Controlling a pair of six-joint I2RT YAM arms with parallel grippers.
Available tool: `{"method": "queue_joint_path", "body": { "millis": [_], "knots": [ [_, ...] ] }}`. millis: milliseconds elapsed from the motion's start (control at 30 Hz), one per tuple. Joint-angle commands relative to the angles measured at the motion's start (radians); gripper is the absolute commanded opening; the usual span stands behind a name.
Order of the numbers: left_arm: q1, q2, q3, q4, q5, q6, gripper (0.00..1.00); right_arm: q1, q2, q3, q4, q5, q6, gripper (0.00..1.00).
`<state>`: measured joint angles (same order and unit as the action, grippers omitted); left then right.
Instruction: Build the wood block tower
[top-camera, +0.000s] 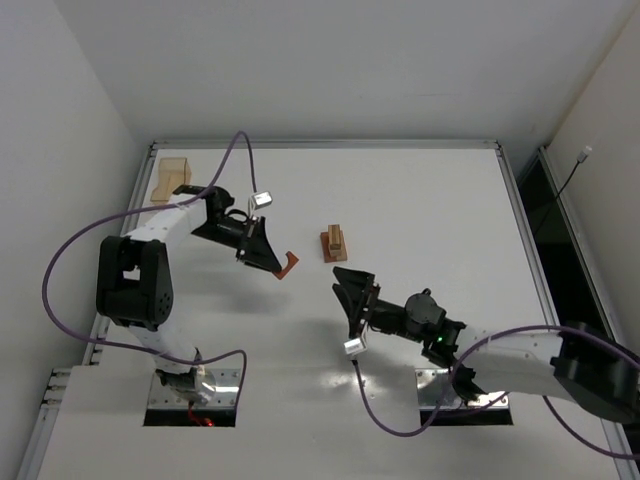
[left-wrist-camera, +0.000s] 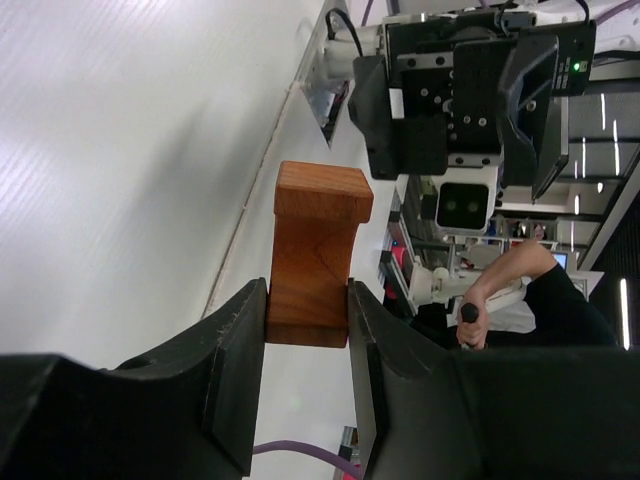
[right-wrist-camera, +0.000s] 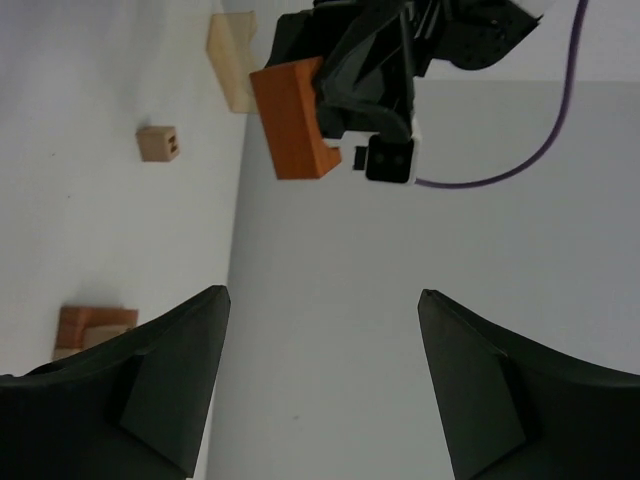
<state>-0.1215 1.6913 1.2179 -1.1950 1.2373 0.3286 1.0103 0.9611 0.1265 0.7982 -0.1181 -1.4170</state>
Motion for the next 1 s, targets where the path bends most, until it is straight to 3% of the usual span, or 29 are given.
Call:
{"method": "queue_joint_path", "body": {
  "millis": [0, 200, 967],
  "knots": [
    [-0.036, -0.048, -0.014, 0.015, 0.053, -0.029, 0.0, 0.054, 0.131, 0.018, 0.381, 0.04, -0.089, 0.73],
    [-0.076, -0.07, -0.023, 0.028, 0.062, -0.053, 0.0, 0.115, 0.329, 0.061, 0.559, 0.123, -0.135, 0.72],
    [-0.152, -0.108, -0.021, -0.006, 0.073, -0.051, 0.0, 0.154, 0.551, 0.182, 0.687, 0.213, -0.145, 0.67]
  ]
}}
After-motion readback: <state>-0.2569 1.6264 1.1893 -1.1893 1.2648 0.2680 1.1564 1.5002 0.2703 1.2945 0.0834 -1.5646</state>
